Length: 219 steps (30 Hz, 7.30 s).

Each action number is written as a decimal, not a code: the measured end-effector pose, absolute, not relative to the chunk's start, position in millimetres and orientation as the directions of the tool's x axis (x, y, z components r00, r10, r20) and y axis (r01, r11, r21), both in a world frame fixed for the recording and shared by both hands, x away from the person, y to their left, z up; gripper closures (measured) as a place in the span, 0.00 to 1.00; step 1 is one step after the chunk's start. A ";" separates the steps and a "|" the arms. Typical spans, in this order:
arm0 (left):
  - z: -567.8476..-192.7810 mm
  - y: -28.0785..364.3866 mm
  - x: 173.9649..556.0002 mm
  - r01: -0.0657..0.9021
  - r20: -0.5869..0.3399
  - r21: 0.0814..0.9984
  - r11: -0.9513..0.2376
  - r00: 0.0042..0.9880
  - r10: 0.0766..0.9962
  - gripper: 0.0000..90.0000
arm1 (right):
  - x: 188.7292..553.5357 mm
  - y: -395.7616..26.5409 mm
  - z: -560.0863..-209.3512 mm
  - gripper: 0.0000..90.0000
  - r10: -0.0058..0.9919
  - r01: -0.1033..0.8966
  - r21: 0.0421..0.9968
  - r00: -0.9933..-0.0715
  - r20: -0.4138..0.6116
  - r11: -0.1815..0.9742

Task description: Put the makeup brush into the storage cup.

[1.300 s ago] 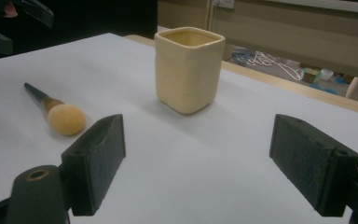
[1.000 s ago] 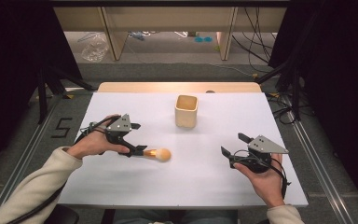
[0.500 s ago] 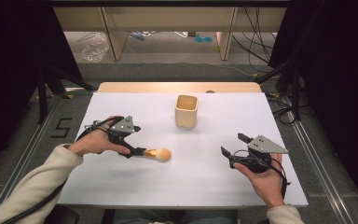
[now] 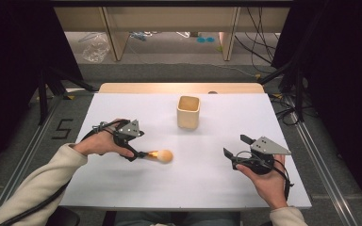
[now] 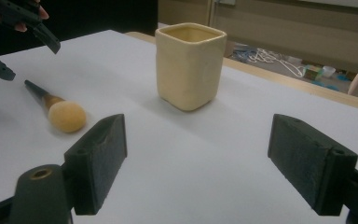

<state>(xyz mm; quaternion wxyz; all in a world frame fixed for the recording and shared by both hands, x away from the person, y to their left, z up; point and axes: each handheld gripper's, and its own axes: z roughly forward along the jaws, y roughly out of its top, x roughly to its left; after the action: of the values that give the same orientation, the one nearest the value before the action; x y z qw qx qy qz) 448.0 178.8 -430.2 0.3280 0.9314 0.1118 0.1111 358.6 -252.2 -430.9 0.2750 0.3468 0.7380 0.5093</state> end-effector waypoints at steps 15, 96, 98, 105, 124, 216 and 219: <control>-439.4 169.9 454.1 0.131 0.122 0.582 -0.802 0.962 0.245 0.22 | 358.8 -252.5 -431.3 0.23 0.792 0.236 0.940 -0.608 -0.054 0.246; -458.9 133.7 464.3 0.039 0.123 0.416 -0.909 0.987 0.099 0.20 | 359.4 -252.4 -432.5 0.23 0.792 0.246 0.937 -0.608 -0.049 0.247; -458.9 132.8 464.4 0.041 0.123 0.419 -0.907 0.987 0.102 0.20 | 359.5 -252.5 -432.7 0.23 0.792 0.246 0.937 -0.609 -0.051 0.249; -458.5 129.4 465.4 0.033 0.123 0.412 -0.911 0.988 0.092 0.20 | 359.6 -252.7 -432.6 0.23 0.788 0.249 0.936 -0.614 -0.048 0.251; -459.0 125.8 466.7 0.030 0.116 0.401 -0.915 0.990 0.083 0.26 | 359.6 -253.1 -432.7 0.23 0.788 0.251 0.934 -0.614 -0.050 0.255; -460.2 114.2 473.2 -0.023 0.012 0.264 -0.964 1.000 -0.020 0.70 | 359.6 -252.9 -433.1 0.24 0.782 0.252 0.933 -0.621 -0.049 0.258; -459.8 115.8 472.5 -0.033 0.019 0.270 -0.962 0.999 -0.029 0.70 | 358.7 -252.2 -433.0 0.24 0.783 0.269 0.929 -0.621 -0.032 0.252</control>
<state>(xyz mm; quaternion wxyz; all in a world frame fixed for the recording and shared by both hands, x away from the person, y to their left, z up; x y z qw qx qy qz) 472.5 115.8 -459.8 0.1362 0.9905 -0.0156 0.0076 358.7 -252.2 -433.0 0.2565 0.3514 0.7486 0.5003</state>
